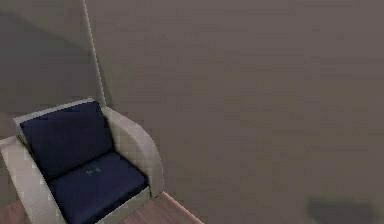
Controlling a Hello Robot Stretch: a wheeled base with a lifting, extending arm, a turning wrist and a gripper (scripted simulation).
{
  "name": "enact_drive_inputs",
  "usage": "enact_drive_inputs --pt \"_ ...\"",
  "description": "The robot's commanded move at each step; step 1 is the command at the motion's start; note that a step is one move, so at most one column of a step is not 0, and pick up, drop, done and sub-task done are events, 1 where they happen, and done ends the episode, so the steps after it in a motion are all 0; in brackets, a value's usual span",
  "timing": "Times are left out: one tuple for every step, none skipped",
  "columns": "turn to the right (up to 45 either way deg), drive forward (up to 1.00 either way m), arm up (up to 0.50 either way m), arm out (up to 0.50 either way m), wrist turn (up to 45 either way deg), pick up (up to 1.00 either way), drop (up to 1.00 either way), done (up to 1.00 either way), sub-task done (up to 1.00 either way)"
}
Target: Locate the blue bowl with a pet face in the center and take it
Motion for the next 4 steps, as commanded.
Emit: enact_drive_inputs --pt "0.0 0.00 0.50 0.00 0.0 0.00 0.00 0.00 0.00" --pt "0.0 0.00 0.36 0.00 0.0 0.00 0.00 0.00 0.00" --pt "0.0 0.00 0.00 0.48 0.0 0.00 0.00 0.00 0.00" --pt "0.0 0.00 0.00 0.00 45.0 0.00 0.00 0.00 0.00"
